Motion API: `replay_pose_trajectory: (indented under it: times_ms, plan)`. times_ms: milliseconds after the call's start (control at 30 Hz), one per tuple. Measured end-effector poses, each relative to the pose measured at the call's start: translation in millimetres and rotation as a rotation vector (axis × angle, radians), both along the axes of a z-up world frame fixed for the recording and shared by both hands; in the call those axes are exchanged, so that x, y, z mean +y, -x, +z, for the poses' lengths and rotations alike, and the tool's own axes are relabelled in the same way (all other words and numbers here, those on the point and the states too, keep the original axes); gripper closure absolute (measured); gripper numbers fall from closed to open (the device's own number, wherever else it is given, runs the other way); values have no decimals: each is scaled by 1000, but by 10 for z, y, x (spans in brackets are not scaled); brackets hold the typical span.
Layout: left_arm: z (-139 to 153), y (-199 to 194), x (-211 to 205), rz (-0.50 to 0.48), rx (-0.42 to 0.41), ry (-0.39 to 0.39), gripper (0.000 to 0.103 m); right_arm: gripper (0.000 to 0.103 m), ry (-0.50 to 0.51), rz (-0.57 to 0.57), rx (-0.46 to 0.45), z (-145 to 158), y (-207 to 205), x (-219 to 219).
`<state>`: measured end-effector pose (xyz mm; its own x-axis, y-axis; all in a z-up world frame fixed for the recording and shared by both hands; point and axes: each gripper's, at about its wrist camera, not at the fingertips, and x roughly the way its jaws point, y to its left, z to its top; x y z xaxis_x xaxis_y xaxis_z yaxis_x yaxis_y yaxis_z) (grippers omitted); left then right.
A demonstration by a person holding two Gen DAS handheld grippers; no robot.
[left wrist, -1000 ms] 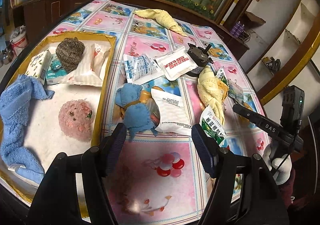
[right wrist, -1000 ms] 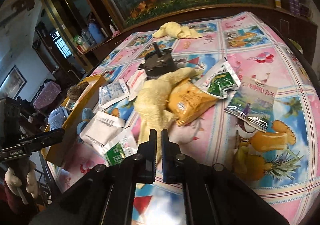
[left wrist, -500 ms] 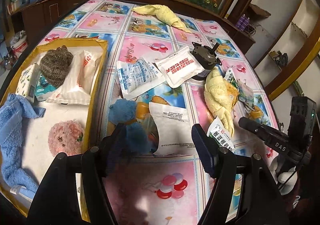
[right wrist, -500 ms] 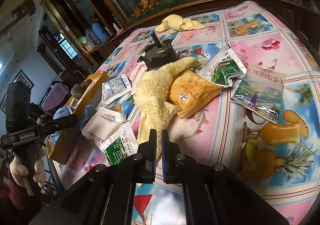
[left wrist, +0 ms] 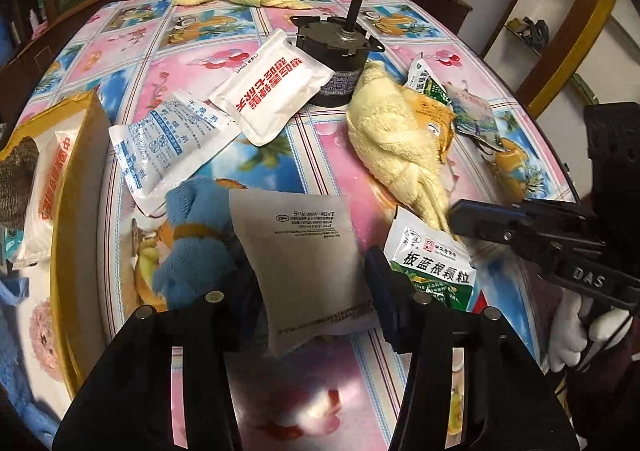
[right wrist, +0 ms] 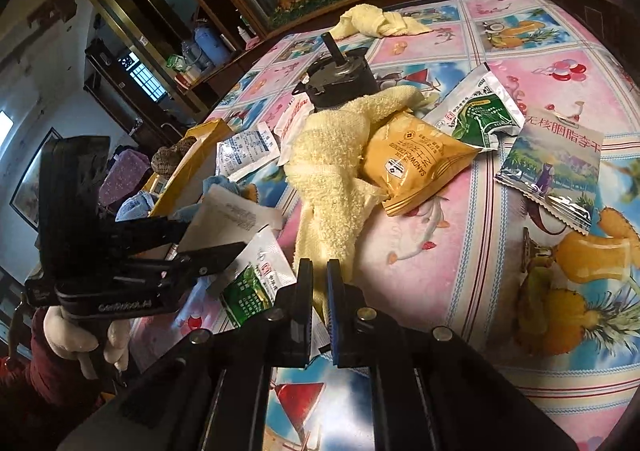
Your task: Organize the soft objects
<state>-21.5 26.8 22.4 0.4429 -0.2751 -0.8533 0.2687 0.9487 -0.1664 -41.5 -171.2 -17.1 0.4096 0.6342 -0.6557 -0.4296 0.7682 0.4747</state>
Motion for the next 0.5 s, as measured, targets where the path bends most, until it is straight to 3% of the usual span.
replay_pose_trajectory:
  times_ms: [233, 333, 500]
  plan:
    - [219, 302, 363, 59, -52, 161, 54, 97, 5, -40, 40, -74, -61, -62]
    - [280, 440, 440, 65, -76, 200, 64, 97, 7, -50, 45, -88, -61, -81]
    - [361, 560, 564, 81, -105, 239, 64, 96, 7, -62, 42, -95, -73, -109]
